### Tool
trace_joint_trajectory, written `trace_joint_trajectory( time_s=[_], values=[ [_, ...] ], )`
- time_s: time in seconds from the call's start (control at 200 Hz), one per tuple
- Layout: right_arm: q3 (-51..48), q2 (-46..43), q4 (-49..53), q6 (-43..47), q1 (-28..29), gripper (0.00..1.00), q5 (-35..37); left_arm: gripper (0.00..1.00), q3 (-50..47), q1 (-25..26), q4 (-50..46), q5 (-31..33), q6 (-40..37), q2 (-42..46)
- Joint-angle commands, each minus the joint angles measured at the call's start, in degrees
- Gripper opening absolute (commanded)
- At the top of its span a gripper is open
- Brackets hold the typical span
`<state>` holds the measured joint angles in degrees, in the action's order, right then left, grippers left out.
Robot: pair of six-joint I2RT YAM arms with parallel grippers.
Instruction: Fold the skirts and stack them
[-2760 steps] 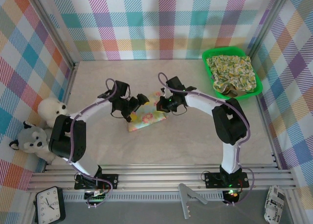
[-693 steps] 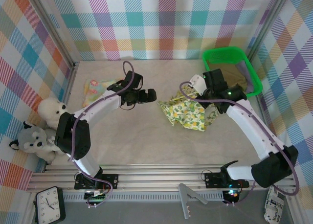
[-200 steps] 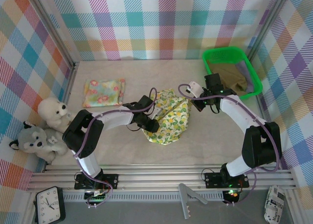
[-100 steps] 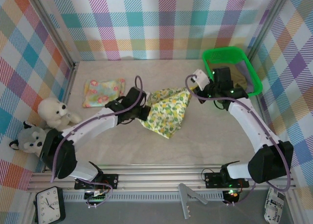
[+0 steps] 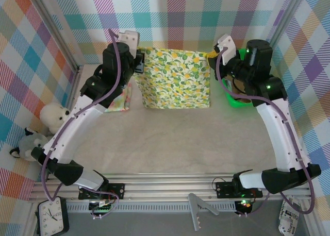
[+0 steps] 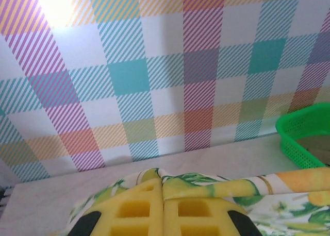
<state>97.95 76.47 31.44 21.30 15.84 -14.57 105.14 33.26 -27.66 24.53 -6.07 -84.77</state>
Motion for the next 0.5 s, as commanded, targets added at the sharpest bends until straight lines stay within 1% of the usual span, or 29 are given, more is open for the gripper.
trace_joint_trajectory(
  time_s=[0.0, 0.09, 0.195, 0.27, 0.41, 0.495],
  values=[
    [-0.2, 0.8, 1.0, -0.8, -0.6, 0.00, 2.2, 0.00, 3.5, -2.3, -3.7, 0.7, -2.8, -1.7],
    [-0.6, 0.0, 1.1, -3.2, -0.5, 0.00, 2.7, 0.00, 5.3, -2.3, -5.3, -0.4, -3.2, -1.9],
    [-0.5, -0.9, 3.6, -3.6, -0.4, 0.00, -5.6, 0.00, 6.8, -2.3, -7.2, -0.4, -3.8, -1.6],
    [-0.5, -1.9, 4.9, -4.8, -0.3, 0.00, -10.2, 0.00, 7.2, -2.3, -8.5, -1.3, -3.9, -0.5],
    [-4.1, -7.4, 4.7, -6.3, -0.2, 0.00, -14.7, 0.00, 7.0, -2.2, -11.4, -4.8, -2.5, 4.1],
    [-6.2, -11.5, 5.4, -7.1, -0.3, 0.00, -17.3, 0.00, 5.8, -2.3, -12.1, -8.4, -1.6, 8.1]
  ],
)
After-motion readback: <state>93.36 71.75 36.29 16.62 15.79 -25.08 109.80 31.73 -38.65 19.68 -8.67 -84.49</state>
